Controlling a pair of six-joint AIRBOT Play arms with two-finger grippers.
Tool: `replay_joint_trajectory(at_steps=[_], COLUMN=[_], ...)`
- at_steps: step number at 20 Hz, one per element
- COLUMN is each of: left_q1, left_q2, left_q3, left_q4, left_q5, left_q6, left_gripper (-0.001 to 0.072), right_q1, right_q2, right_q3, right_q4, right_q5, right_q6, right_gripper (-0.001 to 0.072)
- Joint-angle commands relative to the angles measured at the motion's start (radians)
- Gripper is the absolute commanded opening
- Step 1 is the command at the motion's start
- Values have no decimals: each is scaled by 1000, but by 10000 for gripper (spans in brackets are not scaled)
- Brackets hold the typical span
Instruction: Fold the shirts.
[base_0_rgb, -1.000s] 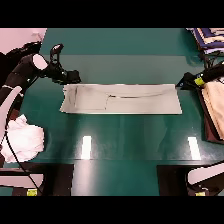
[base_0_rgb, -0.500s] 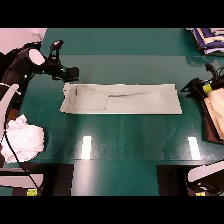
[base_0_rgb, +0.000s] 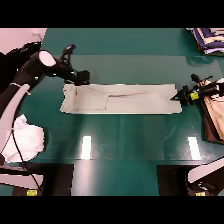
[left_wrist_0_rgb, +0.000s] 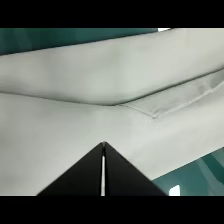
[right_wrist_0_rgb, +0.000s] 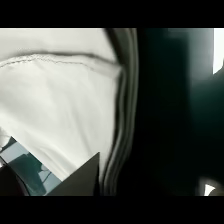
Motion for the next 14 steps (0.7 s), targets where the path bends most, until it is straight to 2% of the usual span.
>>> replay_joint_trajectory(at_steps=[1,4,7,14], left_q1=[-79,-145,-206,-277], left_q2=[-77,-165,-260,-402], left_q3=[38,119,215,325], left_q4=[-19,-32,-53,-149], left_q5=[19,20,18,70], left_q6=[4,4,4,-3], left_gripper=[25,25,25,25], right_q1=[31,35,71,288], right_q2=[-4,61,167,251], right_q3=[28,106,208,465], right_q4=[27,56,77,78], right_q5=[25,85,87,105], right_q6=[-32,-29,37,128], right_gripper=[19,18,18,18])
